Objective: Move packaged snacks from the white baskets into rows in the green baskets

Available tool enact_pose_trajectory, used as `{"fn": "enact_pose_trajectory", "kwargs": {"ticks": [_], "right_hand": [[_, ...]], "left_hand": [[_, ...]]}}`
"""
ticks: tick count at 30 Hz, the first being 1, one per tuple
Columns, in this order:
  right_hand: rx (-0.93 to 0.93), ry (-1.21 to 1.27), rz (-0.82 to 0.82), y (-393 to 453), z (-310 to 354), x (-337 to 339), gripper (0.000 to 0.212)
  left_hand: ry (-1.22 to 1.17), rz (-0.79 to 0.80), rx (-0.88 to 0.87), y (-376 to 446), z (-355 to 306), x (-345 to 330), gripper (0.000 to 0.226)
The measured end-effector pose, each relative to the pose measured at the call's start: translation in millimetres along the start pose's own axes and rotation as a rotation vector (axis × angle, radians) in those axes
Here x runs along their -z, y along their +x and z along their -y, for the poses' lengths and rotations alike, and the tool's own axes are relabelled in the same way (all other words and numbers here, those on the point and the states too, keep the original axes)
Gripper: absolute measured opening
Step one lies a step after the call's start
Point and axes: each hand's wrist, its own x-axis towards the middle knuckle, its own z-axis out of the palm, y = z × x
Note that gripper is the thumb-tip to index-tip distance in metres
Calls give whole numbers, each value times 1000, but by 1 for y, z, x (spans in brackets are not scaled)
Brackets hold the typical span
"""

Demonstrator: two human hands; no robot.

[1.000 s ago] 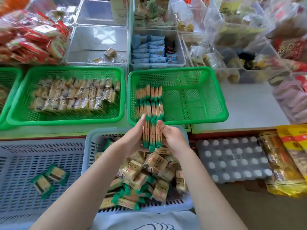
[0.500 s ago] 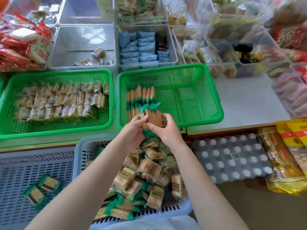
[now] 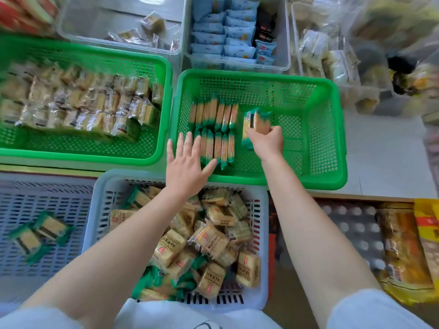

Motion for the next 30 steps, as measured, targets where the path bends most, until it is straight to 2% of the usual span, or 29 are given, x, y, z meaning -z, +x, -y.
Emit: {"fn": "enact_pose_trajectory", "kwargs": {"ticks": [2, 4, 6, 7, 10, 13, 16, 21, 24, 26, 28, 30], "right_hand": [[-26, -73, -71, 22, 3, -11, 58], [-36, -161, -98, 38, 8, -20, 83], [-38, -235, -53, 49, 12, -27, 99], [-36, -260, -2, 52, 12, -30, 98], [-2, -325, 84, 59, 6, -33, 80], [-42, -341, 137, 60, 1, -30, 85], [-81, -242, 201, 57, -2, -30, 85], [-98, -170, 275, 42, -5, -20, 70], [-71, -137, 242, 12, -3, -6, 62], [3, -112, 192, -17, 2, 1, 46], [101, -97, 195, -48, 9, 2, 23], [201, -91, 250, -81, 18, -5, 5]], "left_hand": [[14, -9, -5, 1, 0, -2, 85], [25, -14, -1, 2, 0, -2, 86], [38, -17, 2, 2, 0, -4, 87], [46, -16, 3, 1, 0, -5, 87], [66, -18, 10, 3, -1, -6, 87], [78, -18, 14, 4, -1, -6, 88], [85, -21, 12, 3, 0, -7, 90], [60, -42, 5, 6, -1, -6, 90], [27, -72, -23, 8, 0, -4, 86], [-145, -139, -91, 5, 3, 1, 74], [-551, -217, -108, -6, 10, 14, 52], [-769, -337, -83, -27, 27, 30, 37]]}}
